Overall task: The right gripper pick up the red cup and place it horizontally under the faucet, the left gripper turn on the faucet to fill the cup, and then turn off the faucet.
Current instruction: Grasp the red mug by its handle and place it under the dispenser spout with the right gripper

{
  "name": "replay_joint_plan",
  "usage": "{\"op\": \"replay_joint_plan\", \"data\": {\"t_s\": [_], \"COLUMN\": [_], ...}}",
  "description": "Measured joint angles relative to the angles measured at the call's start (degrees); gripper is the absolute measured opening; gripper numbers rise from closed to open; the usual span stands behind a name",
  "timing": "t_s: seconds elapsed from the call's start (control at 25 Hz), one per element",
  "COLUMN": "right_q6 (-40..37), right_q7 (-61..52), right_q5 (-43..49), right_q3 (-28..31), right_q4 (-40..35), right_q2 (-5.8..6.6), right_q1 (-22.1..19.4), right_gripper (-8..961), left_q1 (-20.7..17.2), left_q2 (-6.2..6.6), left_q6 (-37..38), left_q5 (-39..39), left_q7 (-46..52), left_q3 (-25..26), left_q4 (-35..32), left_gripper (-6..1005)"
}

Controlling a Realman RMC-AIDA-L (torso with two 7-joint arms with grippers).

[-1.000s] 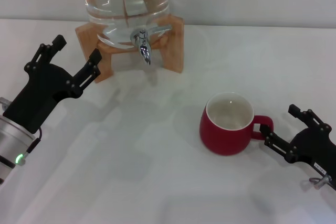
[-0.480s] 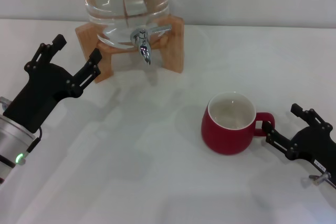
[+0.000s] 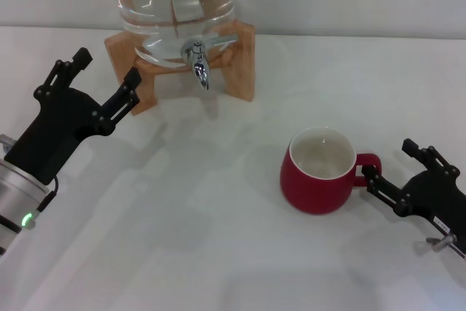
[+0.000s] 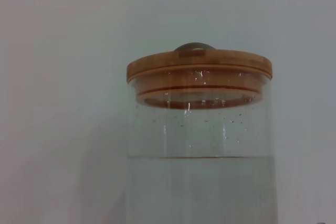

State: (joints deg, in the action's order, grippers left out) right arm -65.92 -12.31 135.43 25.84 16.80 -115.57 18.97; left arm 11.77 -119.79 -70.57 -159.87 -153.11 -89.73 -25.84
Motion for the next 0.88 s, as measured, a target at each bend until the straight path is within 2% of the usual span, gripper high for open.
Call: {"op": "replay_joint_plan", "data": {"t_s": [0.88], "right_q6": [0.3], "right_q7": [-0.1], "right_q5": [0.0], "right_q3": [0.0], "right_q4": [0.2], "right_q2": [-0.09], "right_q1": [0.5], "right_gripper": [793], "left_q1": [-0.4], "left_q2": [-0.07], "left_q6": [-0.1], "left_q5": [0.0], "left_q7": [0.0], "left_q3": [-0.4], "left_q4": [-0.2], "left_gripper": [874]}}
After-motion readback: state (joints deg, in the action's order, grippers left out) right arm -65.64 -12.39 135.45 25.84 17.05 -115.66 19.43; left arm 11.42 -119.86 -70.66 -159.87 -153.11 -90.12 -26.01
